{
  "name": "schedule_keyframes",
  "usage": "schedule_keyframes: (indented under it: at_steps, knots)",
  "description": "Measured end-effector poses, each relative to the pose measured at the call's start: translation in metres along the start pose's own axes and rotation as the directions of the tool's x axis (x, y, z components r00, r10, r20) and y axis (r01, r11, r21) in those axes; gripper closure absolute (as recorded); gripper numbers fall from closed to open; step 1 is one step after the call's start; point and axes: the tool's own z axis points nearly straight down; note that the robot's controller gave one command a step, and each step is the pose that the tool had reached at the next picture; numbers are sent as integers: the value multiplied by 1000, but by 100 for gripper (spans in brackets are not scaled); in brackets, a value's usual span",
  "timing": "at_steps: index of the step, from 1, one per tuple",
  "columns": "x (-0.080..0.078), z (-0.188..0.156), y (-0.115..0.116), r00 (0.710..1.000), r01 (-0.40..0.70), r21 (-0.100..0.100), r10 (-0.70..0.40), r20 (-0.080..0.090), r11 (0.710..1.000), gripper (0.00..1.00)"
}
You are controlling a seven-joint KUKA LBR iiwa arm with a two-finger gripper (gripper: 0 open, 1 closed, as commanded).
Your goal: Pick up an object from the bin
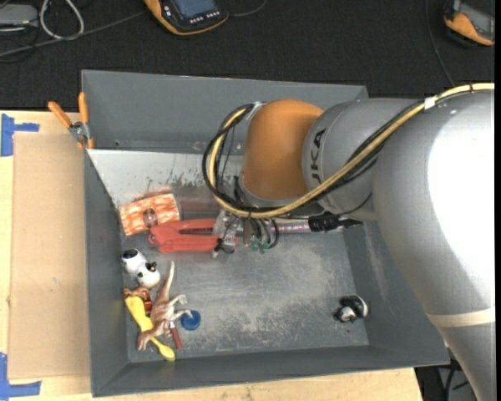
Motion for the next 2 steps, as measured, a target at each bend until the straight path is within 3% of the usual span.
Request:
schedule_keyframes:
  at_steps: [1,2]
  knots:
    - [9,-90,6,999,40,0,-40,0,999,100]
    - [26,-118,7,999,50,6,-50,-15,999,100]
